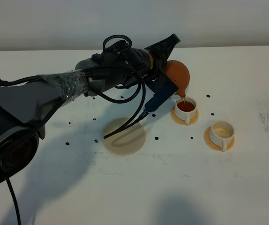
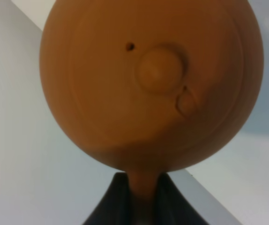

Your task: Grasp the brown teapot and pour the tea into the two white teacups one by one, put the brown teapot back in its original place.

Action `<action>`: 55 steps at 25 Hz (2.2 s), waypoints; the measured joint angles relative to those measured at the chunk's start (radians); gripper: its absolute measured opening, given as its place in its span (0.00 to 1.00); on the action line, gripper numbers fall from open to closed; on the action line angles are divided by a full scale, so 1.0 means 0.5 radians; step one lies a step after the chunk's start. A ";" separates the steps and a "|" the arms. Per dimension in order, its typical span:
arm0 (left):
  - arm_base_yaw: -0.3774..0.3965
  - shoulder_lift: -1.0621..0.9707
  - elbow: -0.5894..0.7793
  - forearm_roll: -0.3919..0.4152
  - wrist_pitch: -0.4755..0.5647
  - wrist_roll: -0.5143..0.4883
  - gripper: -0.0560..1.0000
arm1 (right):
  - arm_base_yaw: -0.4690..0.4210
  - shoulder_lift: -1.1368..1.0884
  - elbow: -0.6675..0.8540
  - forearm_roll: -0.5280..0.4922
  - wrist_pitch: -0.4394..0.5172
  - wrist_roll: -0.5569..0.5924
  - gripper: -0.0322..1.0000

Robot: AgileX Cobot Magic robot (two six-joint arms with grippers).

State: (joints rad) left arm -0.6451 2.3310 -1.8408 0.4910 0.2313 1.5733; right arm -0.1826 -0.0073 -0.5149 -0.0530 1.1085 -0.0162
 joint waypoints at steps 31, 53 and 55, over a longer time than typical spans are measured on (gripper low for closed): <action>0.000 -0.003 0.000 -0.096 0.168 -0.339 0.14 | 0.000 0.000 0.000 0.000 0.000 0.000 0.53; 0.101 -0.334 0.000 -0.603 0.792 -1.376 0.14 | 0.000 0.000 0.000 0.000 0.000 0.000 0.53; 0.109 -0.354 0.000 -0.647 0.808 -1.476 0.14 | 0.000 0.000 0.000 0.000 0.000 0.000 0.53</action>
State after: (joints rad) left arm -0.5904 2.1539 -1.8408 0.1676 0.6351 0.8351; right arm -0.1826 -0.0073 -0.5149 -0.0530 1.1085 -0.0162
